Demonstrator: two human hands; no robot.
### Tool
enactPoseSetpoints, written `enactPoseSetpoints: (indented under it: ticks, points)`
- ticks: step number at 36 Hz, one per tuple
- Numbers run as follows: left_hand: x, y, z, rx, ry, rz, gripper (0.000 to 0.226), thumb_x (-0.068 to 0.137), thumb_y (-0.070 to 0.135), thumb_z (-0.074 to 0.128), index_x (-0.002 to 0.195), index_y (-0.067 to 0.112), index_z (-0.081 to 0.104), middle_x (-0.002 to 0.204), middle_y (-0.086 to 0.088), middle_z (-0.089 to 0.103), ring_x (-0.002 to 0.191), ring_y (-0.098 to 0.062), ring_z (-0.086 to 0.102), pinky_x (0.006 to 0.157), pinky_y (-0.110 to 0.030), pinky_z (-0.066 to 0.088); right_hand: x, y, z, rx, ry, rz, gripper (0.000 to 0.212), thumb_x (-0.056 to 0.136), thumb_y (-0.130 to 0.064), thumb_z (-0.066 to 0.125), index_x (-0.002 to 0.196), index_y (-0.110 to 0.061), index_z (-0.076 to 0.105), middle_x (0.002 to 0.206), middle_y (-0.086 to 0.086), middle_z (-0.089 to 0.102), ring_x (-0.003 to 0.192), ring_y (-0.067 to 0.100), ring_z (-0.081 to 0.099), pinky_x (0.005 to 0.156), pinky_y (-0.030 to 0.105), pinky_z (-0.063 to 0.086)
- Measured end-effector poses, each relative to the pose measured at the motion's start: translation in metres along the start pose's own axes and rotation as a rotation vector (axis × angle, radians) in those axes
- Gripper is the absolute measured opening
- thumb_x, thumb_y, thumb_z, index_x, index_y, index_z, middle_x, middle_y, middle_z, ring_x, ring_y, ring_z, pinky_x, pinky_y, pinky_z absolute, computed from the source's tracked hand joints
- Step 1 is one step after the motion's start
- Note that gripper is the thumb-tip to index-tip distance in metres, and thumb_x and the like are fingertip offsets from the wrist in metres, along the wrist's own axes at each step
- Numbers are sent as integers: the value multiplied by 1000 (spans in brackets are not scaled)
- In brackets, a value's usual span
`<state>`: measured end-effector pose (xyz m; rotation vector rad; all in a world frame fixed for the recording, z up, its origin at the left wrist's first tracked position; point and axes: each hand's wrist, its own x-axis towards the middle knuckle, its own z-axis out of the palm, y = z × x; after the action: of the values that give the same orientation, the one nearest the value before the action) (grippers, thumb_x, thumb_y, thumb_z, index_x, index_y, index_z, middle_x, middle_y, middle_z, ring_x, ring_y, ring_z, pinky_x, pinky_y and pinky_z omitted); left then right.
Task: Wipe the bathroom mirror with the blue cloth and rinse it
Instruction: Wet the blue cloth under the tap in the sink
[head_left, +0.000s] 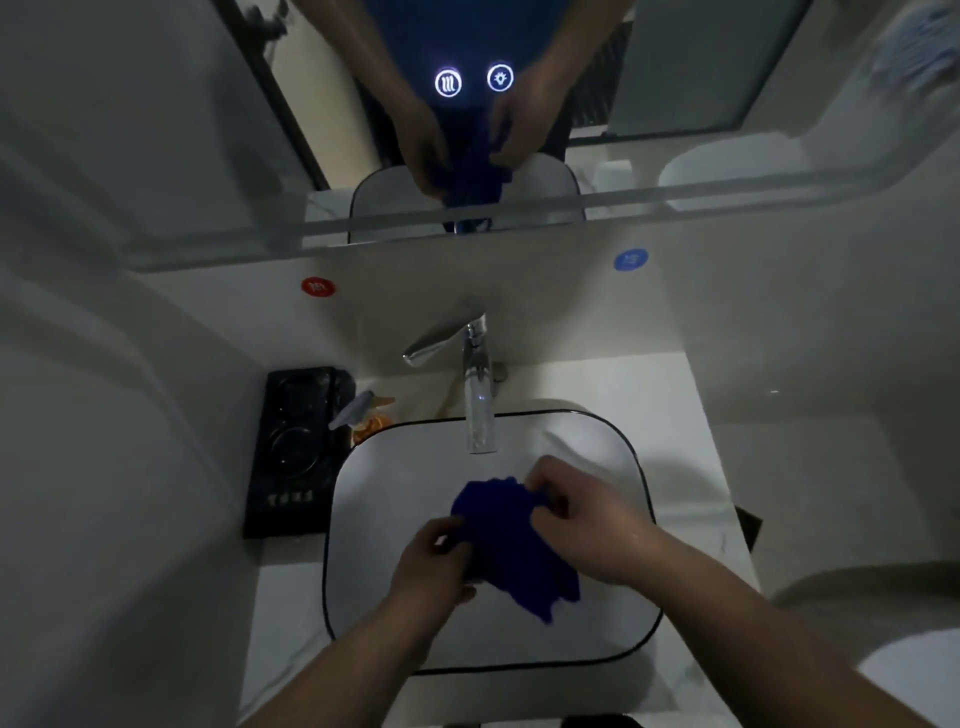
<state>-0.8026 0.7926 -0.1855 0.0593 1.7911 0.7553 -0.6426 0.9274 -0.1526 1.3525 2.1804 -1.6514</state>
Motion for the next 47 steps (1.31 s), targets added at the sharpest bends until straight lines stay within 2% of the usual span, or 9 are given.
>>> enactPoseSetpoints:
  ticks: [3, 7, 13, 17, 22, 28, 34, 43, 47]
  points:
    - [-13, 5, -14, 363, -87, 169, 48, 103, 19, 58, 142, 43, 42, 146, 13, 53, 126, -15, 59, 102, -29, 46, 15, 5, 11, -46, 81, 13, 7, 105, -29, 54, 106, -32, 60, 77, -6, 63, 63, 6, 58, 55, 12, 42]
    - [-12, 5, -27, 662, -55, 190, 56, 108, 31, 52, 161, 24, 38, 164, 2, 39, 143, -16, 46, 118, -25, 34, 32, 33, 14, -65, 282, 100, 12, 102, -36, 63, 108, -27, 62, 67, -4, 62, 59, 9, 58, 59, 25, 48]
    - [-11, 63, -38, 556, 91, 362, 27, 109, 43, 45, 128, 34, 62, 122, 9, 68, 99, -9, 65, 77, -23, 50, 49, 110, 7, -186, 800, 306, 79, 85, -43, 83, 146, -5, 52, 128, 23, 61, 119, 45, 57, 101, 54, 50]
    - [-2, 117, -36, 156, 129, 338, 28, 110, 44, 47, 121, 23, 61, 106, -4, 73, 75, -19, 68, 70, -35, 57, 58, 145, 11, -40, 561, 576, 73, 90, -58, 68, 129, 2, 64, 128, 28, 67, 121, 45, 62, 101, 51, 53]
    - [15, 148, -29, -66, 76, 240, 26, 111, 39, 45, 110, 19, 62, 107, -7, 70, 80, -21, 65, 72, -33, 54, 63, 150, 16, 17, 550, 569, 46, 100, -45, 62, 115, -2, 71, 116, 24, 73, 110, 44, 68, 90, 45, 53]
    - [33, 156, -18, -39, 190, 321, 29, 107, 36, 51, 99, 14, 68, 92, -4, 70, 77, -25, 66, 69, -32, 53, 64, 155, 16, 23, 536, 564, 40, 100, -45, 61, 106, -7, 70, 110, 21, 72, 108, 43, 67, 87, 43, 51]
    - [42, 164, -25, -125, 212, 116, 25, 106, 39, 52, 112, 16, 61, 93, -4, 65, 69, -18, 65, 63, -29, 49, 63, 152, 15, 52, 535, 572, 38, 100, -44, 61, 104, -8, 67, 113, 21, 72, 113, 43, 66, 88, 42, 49]
    - [43, 174, -22, -93, 250, 361, 28, 106, 22, 50, 128, 9, 62, 100, -3, 67, 71, -14, 65, 60, -27, 50, 70, 170, 18, 21, 511, 565, 55, 91, -62, 45, 94, -13, 68, 79, 2, 55, 106, 42, 68, 82, 37, 46]
    - [35, 177, -20, -85, 257, 485, 17, 106, 22, 49, 111, 15, 64, 101, -3, 68, 74, -14, 63, 62, -27, 50, 64, 154, 15, 36, 538, 546, 33, 100, -44, 59, 91, -13, 59, 107, 21, 72, 111, 43, 67, 84, 40, 45]
